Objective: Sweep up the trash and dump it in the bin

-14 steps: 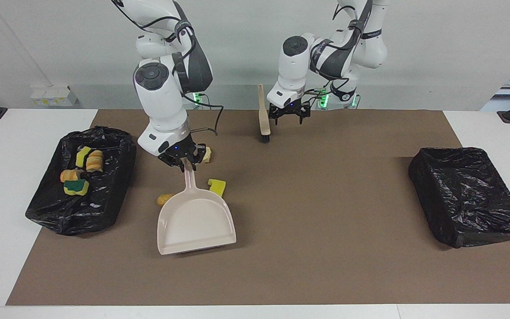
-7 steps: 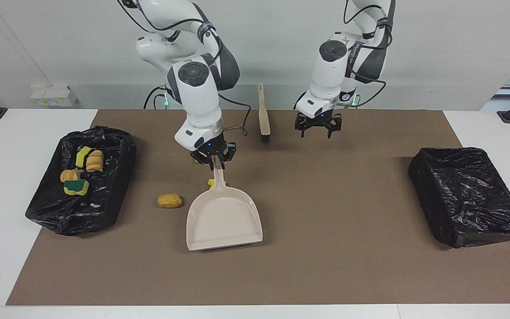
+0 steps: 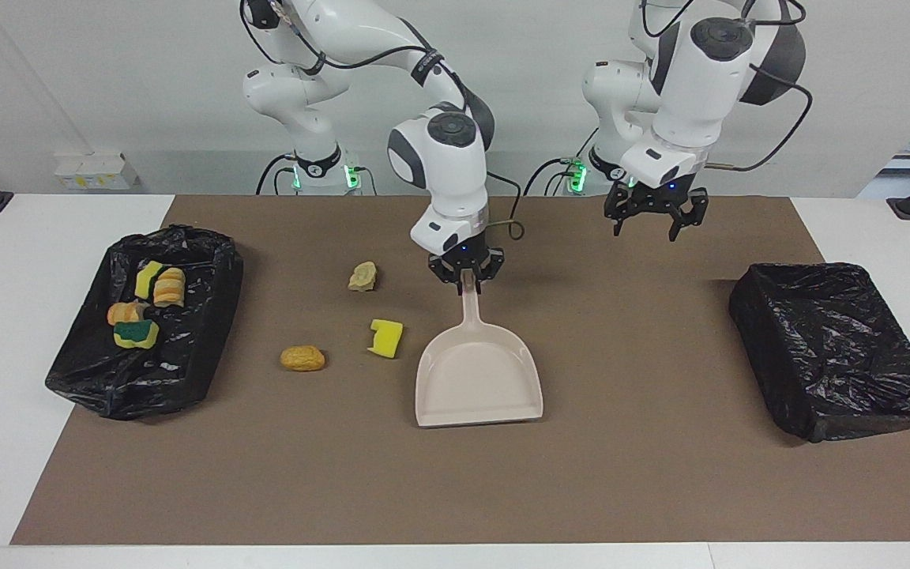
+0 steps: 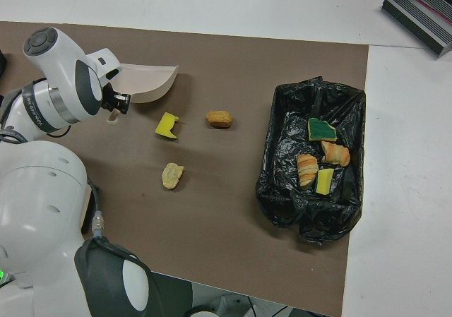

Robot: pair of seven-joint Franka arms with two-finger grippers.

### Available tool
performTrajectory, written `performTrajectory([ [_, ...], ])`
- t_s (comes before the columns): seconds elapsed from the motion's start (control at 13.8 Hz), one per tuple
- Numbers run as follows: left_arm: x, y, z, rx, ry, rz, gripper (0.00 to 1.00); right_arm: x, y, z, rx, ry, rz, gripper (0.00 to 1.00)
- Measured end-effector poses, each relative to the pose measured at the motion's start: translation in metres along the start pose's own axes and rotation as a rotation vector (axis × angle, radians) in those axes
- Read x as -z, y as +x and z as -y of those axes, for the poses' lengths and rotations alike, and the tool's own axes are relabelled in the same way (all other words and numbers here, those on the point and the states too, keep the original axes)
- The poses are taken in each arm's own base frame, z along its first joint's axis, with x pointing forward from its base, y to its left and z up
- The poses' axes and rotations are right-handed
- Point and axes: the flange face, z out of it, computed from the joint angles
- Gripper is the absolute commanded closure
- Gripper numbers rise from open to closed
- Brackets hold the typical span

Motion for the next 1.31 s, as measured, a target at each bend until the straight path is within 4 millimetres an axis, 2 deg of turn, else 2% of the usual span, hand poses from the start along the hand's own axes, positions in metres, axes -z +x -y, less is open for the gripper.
performTrajectory([
  [0.15, 0.033, 0.0, 0.014, 0.008, -0.01, 0.0, 0.0, -0.018, -0.016, 0.03, -0.009, -0.041, -0.02, 1.0],
  [0.22, 0.047, 0.0, 0.023, 0.012, -0.023, 0.001, 0.0, -0.024, -0.019, 0.037, -0.008, -0.047, -0.021, 0.63],
  [0.29, 0.058, -0.001, 0.034, 0.015, -0.032, 0.003, 0.0, -0.026, -0.019, 0.039, -0.005, -0.05, -0.019, 0.01],
  [0.44, 0.066, 0.0, 0.047, 0.017, -0.038, 0.006, 0.0, -0.024, -0.018, 0.039, -0.003, -0.053, -0.024, 0.0],
  [0.58, 0.063, 0.003, 0.046, 0.013, -0.04, 0.013, 0.0, -0.019, -0.016, 0.039, -0.003, -0.056, -0.027, 0.0],
  [0.73, 0.06, 0.003, 0.044, 0.01, -0.04, 0.022, 0.0, -0.003, -0.018, 0.036, -0.005, -0.075, -0.018, 0.0],
  [0.87, 0.06, 0.003, 0.044, 0.01, -0.04, 0.029, 0.0, 0.019, -0.03, 0.032, -0.008, -0.087, -0.006, 0.0],
  [0.95, 0.059, 0.002, 0.045, 0.011, -0.04, 0.034, 0.0, 0.029, -0.044, 0.031, -0.005, -0.084, 0.006, 0.0],
  [1.09, 0.058, 0.001, 0.045, 0.012, -0.04, 0.045, 0.0, 0.042, -0.088, 0.033, -0.017, -0.088, 0.023, 0.0],
  [1.31, 0.058, -0.001, 0.045, 0.012, -0.04, 0.056, 0.0, 0.042, -0.164, 0.038, -0.043, -0.107, 0.046, 0.0],
])
